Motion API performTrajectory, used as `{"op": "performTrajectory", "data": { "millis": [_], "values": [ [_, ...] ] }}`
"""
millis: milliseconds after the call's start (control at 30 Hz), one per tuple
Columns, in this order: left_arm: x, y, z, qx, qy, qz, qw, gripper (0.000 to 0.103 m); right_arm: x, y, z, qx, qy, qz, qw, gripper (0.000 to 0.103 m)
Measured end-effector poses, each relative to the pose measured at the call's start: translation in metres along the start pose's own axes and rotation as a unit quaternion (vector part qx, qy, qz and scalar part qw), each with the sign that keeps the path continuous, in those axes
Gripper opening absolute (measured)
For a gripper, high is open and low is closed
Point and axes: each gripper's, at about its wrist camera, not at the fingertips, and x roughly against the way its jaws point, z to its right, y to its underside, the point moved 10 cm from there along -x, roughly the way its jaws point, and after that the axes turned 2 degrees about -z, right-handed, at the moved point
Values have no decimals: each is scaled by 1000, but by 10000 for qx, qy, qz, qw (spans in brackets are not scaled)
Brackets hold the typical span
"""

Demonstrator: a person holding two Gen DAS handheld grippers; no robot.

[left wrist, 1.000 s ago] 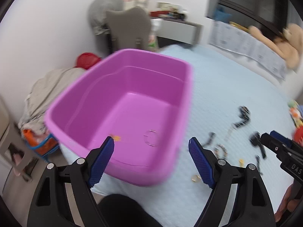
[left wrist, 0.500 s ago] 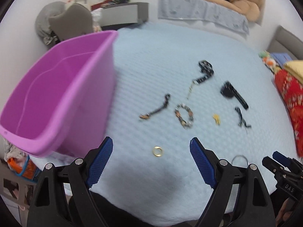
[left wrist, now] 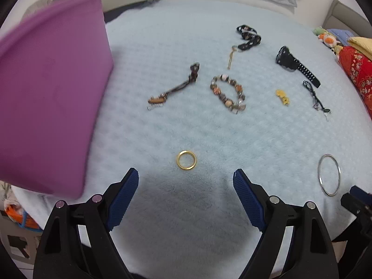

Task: Organize jewelry
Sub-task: 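Move both tools back over the jewelry on the quilt, then grasp the gold ring with the left tool while the right tool grasps the large silver bangle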

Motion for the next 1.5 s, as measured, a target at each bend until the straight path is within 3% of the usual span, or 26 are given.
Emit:
{"op": "performTrajectory", "data": {
  "millis": [267, 567, 1167, 1267, 1500],
  "values": [
    [-14, 4, -3, 11, 111, -64, 9999, 82, -21, 3, -1, -124, 46, -163, 9998, 64],
    [-22, 1, -1, -60, 202, -78, 9997, 82, -30, -4, -3, -148, 237, -95, 9996, 70],
    [-37, -1, -2, -146, 313, -89, 9994, 82, -38, -5, -3, -35, 645, 38, 9979, 70],
    [-38, -3, 0, -236, 299, -19, 9993, 75, -38, -5, -2, -44, 651, 29, 9979, 70],
    [-33, -3, 7, -408, 299, 103, 9987, 43, -39, -5, -3, 19, 656, 92, 9978, 68]
  ]
}}
